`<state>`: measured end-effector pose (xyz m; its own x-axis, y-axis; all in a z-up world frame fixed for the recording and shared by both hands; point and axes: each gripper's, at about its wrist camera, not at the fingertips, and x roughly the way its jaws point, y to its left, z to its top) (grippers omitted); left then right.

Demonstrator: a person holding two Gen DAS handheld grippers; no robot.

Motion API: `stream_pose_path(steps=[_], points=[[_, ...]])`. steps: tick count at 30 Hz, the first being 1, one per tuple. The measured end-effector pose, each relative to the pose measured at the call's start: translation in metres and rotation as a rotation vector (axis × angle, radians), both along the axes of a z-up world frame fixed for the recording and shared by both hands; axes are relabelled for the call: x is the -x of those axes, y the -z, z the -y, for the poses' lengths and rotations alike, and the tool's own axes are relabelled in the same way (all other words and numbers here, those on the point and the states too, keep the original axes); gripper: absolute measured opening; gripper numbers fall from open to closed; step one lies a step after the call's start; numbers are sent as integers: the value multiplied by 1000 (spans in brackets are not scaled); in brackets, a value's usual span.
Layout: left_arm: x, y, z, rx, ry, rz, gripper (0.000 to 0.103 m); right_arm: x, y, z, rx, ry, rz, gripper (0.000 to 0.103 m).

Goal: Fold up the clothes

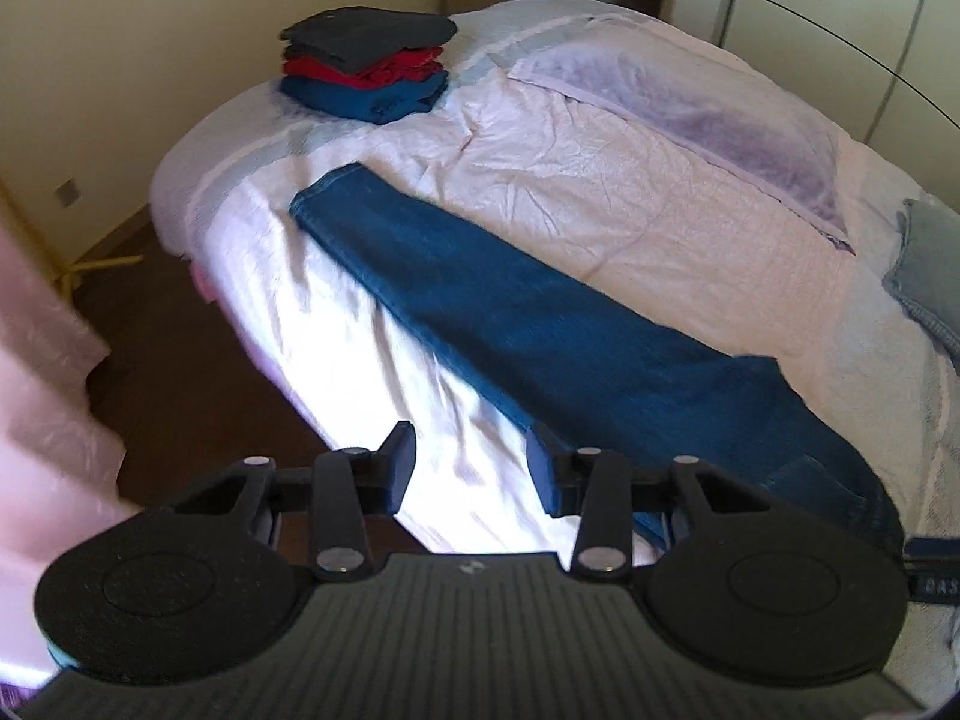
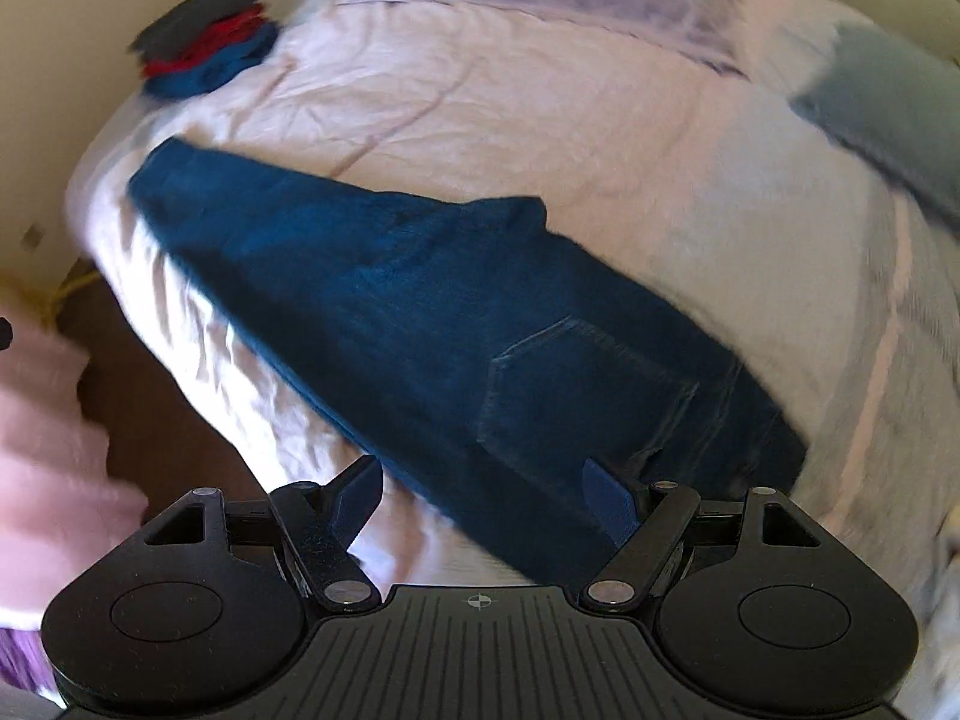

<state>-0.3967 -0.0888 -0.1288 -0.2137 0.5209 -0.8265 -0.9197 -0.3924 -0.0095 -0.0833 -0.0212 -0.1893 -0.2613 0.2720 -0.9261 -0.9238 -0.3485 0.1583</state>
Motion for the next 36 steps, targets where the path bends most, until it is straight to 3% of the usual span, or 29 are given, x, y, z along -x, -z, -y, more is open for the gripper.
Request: stream_pose_path(steps=[4, 10, 17, 21, 23, 25, 28, 32, 36], points=[[48, 20, -33, 29, 4, 53, 36, 15, 8, 7, 55, 101, 34, 77], [88, 33, -62, -20, -109, 196, 36, 2, 9, -2, 99, 229, 56, 77], [117, 46, -81, -97, -197, 254, 36, -11, 28, -25, 79, 310, -18, 77], [142, 63, -104, -79, -218, 303, 33, -14, 42, -24, 123, 387, -32, 77], [156, 78, -126, -80, -182, 277, 32, -17, 52, -26, 146, 458, -59, 77], [172, 99, -150, -85, -136, 240, 20, -17, 65, -27, 144, 548, -71, 77], [200, 139, -186, -110, -64, 235, 11, -12, 89, -27, 88, 675, -57, 77], [249, 183, -218, -147, -41, 250, 8, 2, 119, -26, 3, 824, 21, 77], [298, 223, -236, -150, -51, 212, 8, 16, 132, -19, -100, 861, 28, 77]])
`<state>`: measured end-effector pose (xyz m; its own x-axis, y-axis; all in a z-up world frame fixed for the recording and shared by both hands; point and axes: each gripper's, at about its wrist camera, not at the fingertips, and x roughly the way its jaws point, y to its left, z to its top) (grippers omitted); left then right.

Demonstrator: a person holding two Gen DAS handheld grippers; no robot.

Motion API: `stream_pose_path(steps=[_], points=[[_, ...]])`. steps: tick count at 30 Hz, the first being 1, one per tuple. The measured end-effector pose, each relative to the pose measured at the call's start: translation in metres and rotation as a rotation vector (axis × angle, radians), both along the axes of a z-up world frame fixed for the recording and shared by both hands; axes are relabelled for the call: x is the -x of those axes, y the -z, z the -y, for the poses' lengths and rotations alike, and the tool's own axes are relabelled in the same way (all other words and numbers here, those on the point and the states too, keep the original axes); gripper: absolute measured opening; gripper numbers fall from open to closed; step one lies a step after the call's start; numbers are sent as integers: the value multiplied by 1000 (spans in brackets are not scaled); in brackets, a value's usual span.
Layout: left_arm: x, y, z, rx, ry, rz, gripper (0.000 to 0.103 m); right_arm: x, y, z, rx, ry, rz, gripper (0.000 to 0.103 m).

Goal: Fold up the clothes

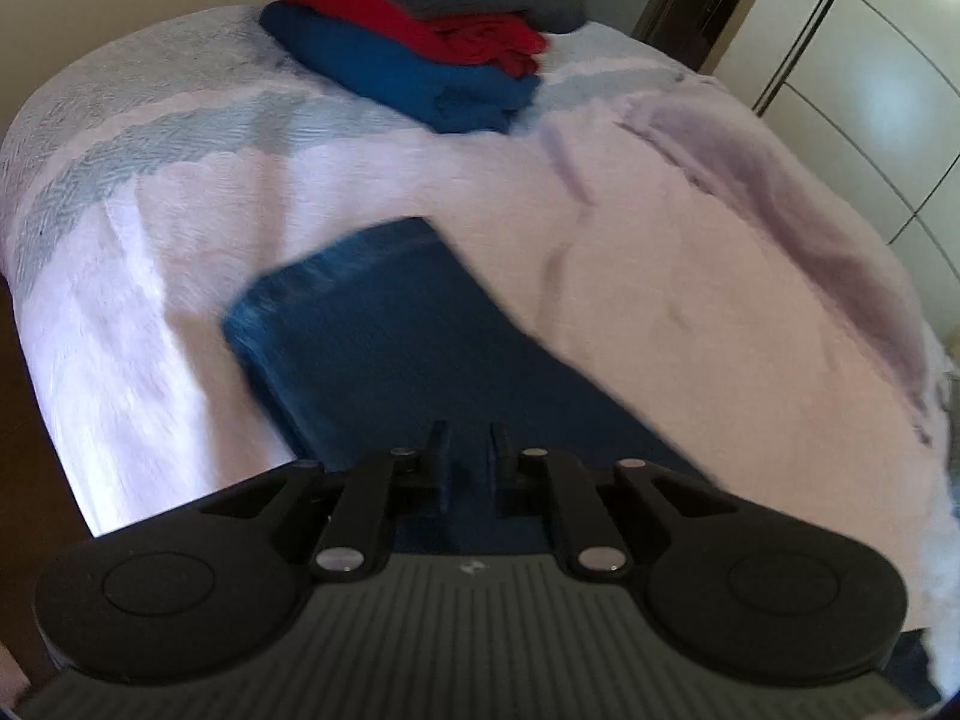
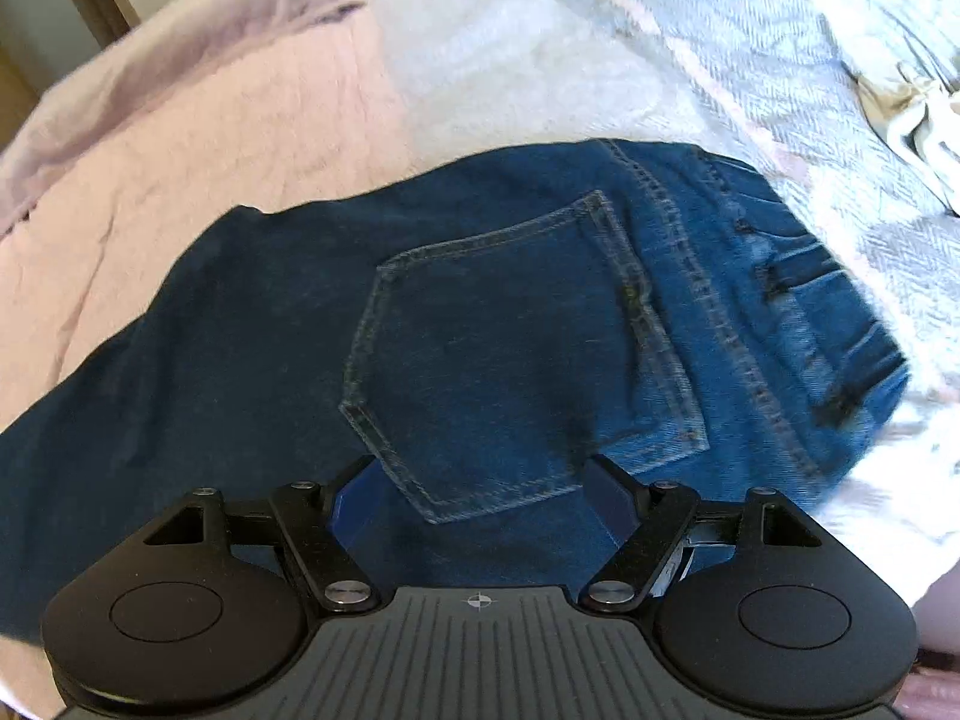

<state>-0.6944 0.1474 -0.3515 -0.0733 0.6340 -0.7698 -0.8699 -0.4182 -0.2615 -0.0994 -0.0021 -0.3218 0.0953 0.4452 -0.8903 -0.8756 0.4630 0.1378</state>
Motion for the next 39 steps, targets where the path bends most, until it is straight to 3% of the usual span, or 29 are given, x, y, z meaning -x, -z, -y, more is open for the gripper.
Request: stream_pose_path(steps=[2, 5, 9, 11, 15, 18, 24, 30, 36, 38, 39], points=[[28, 20, -5, 16, -39, -20, 3, 4, 6, 5, -40, -10, 48, 77], [64, 27, -4, -91, -59, 17, 3, 9, 13, 15, -102, -29, 120, 77], [87, 28, 0, -209, -117, -4, 2, 15, 18, 41, -228, -20, 160, 77], [97, 28, 12, -254, -128, 75, 3, 19, 20, 64, -288, 21, 156, 77], [100, 22, 47, -291, -7, 269, 8, 36, 14, 126, -375, 114, 165, 77], [100, 20, 71, -294, 64, 416, 33, 50, -1, 165, -387, 174, 101, 77], [99, 53, 84, -244, -6, 580, 33, 74, -26, 210, -418, 185, 78, 77], [96, 64, 65, -244, -42, 561, 33, 85, -20, 223, -403, 174, 72, 77], [90, 70, 45, -254, -76, 528, 32, 79, 1, 194, -371, 195, -3, 77], [89, 67, 48, -286, -83, 531, 24, 77, 4, 182, -376, 187, -13, 77], [88, 61, 51, -318, -71, 524, 13, 77, 3, 175, -380, 175, -15, 77]])
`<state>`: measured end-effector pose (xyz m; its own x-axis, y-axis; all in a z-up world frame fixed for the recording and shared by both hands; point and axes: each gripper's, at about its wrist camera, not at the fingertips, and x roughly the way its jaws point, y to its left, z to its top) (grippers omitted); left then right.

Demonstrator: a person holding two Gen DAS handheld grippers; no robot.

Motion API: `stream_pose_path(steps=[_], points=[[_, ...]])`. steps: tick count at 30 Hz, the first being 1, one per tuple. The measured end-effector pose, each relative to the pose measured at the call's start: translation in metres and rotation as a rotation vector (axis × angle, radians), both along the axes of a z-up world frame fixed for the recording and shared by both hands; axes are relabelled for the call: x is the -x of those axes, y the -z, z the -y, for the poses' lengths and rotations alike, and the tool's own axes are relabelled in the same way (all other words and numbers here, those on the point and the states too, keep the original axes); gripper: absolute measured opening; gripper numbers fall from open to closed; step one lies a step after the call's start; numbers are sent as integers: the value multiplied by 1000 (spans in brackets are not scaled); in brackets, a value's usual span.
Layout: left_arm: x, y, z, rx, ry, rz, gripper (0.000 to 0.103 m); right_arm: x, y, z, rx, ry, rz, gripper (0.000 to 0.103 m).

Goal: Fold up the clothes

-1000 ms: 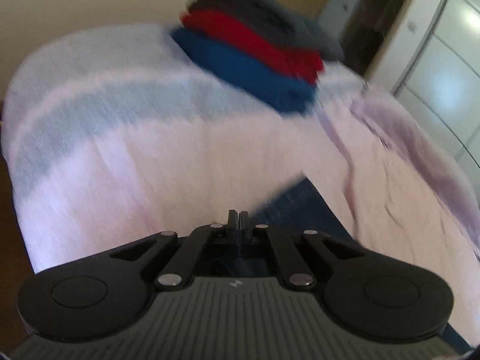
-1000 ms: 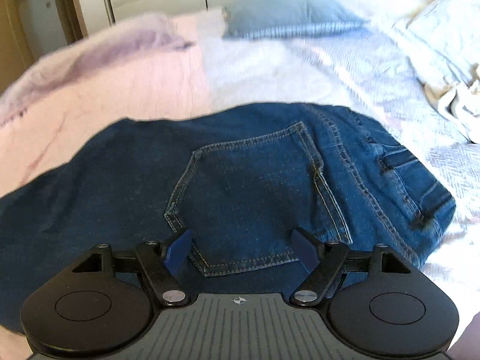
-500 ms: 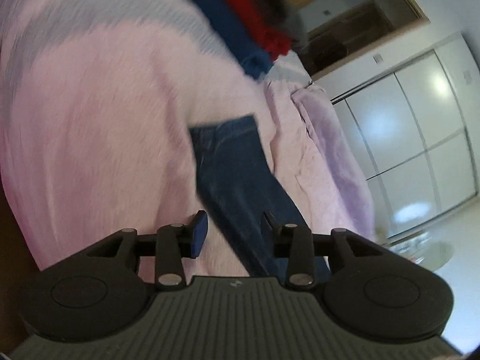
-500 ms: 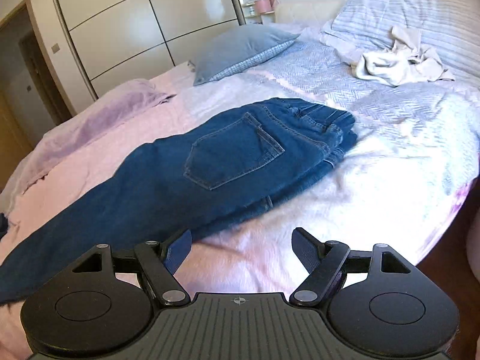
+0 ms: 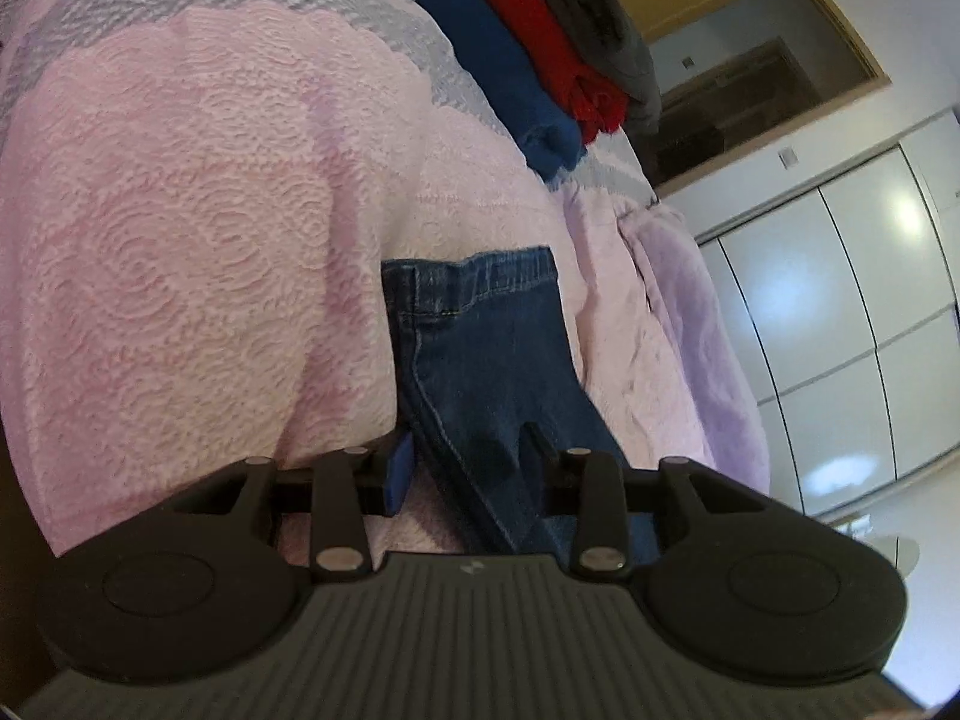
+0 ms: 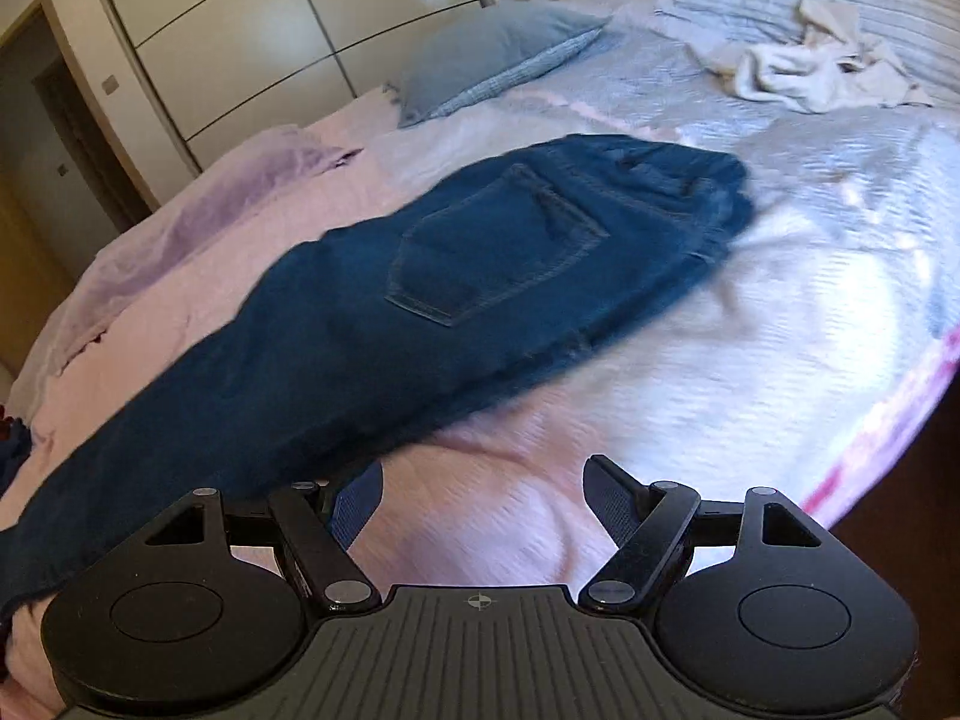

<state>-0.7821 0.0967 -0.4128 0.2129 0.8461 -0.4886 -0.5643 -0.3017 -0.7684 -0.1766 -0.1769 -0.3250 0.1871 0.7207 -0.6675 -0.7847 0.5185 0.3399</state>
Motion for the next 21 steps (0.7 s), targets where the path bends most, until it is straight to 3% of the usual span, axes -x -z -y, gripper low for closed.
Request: stream_pose_path(steps=[2, 5, 7, 11, 13, 15, 16, 19, 21], points=[[-3, -11, 5, -55, 11, -29, 13, 0, -1, -13, -10, -21, 4, 77], [-5, -2, -1, 16, 1, -74, 18, -1, -2, -30, -26, -32, 32, 77], [-2, 11, -2, 60, -35, -34, 21, -3, 1, -39, -24, -44, 22, 77], [-2, 15, 0, 17, -79, 54, 29, -4, 9, -47, -8, -66, 4, 77], [-3, 11, -1, 20, -84, 49, 29, -4, 13, -49, -1, -72, -2, 77], [-8, 5, -5, 36, -69, -18, 3, -6, 17, -49, 6, -68, -18, 77], [-13, -1, -10, 48, -40, -82, 3, -8, 18, -49, 8, -65, -26, 77], [-46, -39, -14, 3, 56, -409, 3, -14, 20, -44, -3, -54, -36, 77], [-81, -69, -9, -91, 135, -643, 3, -19, 20, -40, -12, -46, -35, 77]])
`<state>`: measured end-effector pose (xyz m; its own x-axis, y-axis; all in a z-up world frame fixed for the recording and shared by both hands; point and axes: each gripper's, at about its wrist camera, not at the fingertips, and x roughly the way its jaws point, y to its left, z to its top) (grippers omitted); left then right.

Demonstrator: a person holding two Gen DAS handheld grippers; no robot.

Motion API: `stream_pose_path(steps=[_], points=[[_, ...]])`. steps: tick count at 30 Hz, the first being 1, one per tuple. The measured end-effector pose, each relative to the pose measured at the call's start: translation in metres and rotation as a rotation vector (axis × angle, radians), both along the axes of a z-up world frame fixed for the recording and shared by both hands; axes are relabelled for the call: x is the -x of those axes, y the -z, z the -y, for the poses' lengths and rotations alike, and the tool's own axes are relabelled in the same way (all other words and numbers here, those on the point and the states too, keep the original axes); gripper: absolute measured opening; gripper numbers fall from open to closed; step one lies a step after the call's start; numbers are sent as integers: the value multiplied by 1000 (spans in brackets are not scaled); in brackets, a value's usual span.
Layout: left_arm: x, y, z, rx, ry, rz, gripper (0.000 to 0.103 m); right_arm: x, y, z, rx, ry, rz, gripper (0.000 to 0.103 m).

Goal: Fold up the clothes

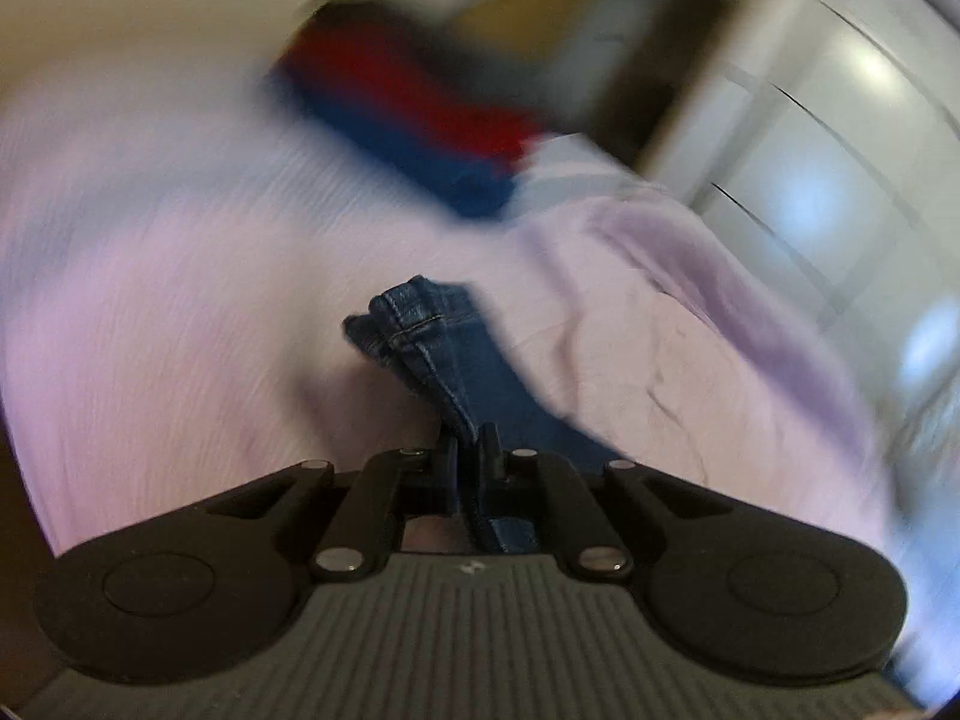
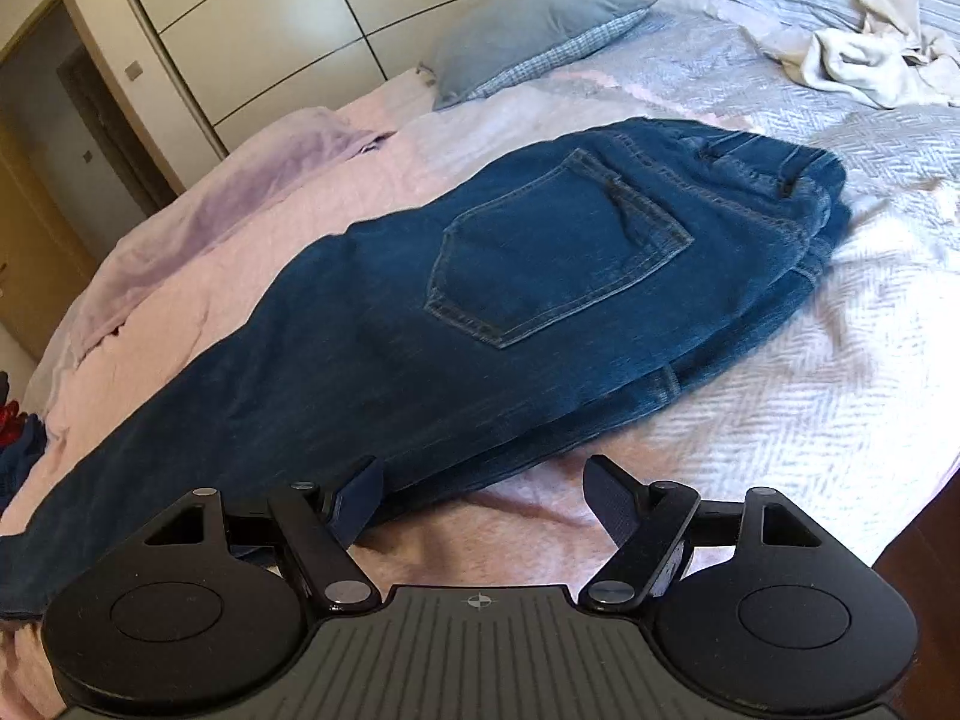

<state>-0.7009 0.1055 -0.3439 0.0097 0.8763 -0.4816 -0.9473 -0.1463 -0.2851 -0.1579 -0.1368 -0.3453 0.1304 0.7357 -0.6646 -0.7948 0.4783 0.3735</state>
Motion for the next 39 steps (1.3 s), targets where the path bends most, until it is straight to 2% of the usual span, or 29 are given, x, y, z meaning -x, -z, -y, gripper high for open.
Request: stream_pose_path(steps=[2, 5, 8, 10, 11, 12, 13, 14, 16, 18, 20, 21, 23, 25, 27, 30, 32, 36, 37, 39], points=[[-38, -25, 8, -79, 110, -179, 3, -5, 0, 4, -8, 10, -1, 77], [-105, -52, 31, -207, 307, -354, 3, -11, -1, 8, -20, 17, -7, 77], [-175, -56, 64, -285, 550, -435, 4, -15, -4, 10, -39, 21, -8, 77], [-223, -38, 84, -263, 717, -471, 6, -17, -6, 11, -57, 20, -11, 77], [-246, -21, 91, -225, 795, -501, 9, -18, -7, 11, -62, 20, -11, 77], [-268, -1, 95, -176, 870, -537, 18, -18, -9, 11, -66, 20, -11, 77], [-288, 22, 99, -117, 916, -602, 18, -19, -9, 10, -66, 20, -11, 77], [-302, 43, 102, -69, 924, -685, 18, -20, -10, 9, -67, 20, -11, 77], [-305, 57, 113, -98, 910, -735, 18, -21, -14, 8, -80, 8, -19, 77], [-294, 46, 112, -84, 916, -669, 23, -21, -18, 6, -101, -11, -32, 77], [-279, 30, 112, -74, 924, -592, 24, -21, -23, 4, -124, -31, -51, 77], [-268, 22, 114, -86, 926, -565, 24, -20, -24, -1, -145, -45, -89, 77], [-249, 6, 118, -99, 917, -532, 24, -18, -25, -13, -196, -69, -233, 77], [-222, -9, 120, -95, 893, -480, 24, -14, -19, -30, -231, -104, -417, 77], [-204, -16, 116, -81, 873, -424, 24, -3, -7, -51, -224, -144, -613, 77], [-170, -26, 120, -55, 836, -349, 24, 18, 16, -80, -167, -146, -812, 77], [-152, -27, 119, -38, 805, -323, 23, 30, 24, -93, -113, -120, -834, 76], [-117, -27, 117, 5, 732, -252, 23, 42, 24, -106, -74, -86, -797, 75], [-110, -26, 113, 21, 718, -226, 23, 44, 24, -108, -66, -83, -795, 69], [-100, -24, 108, 49, 696, -178, 23, 49, 25, -113, -50, -76, -792, 65]])
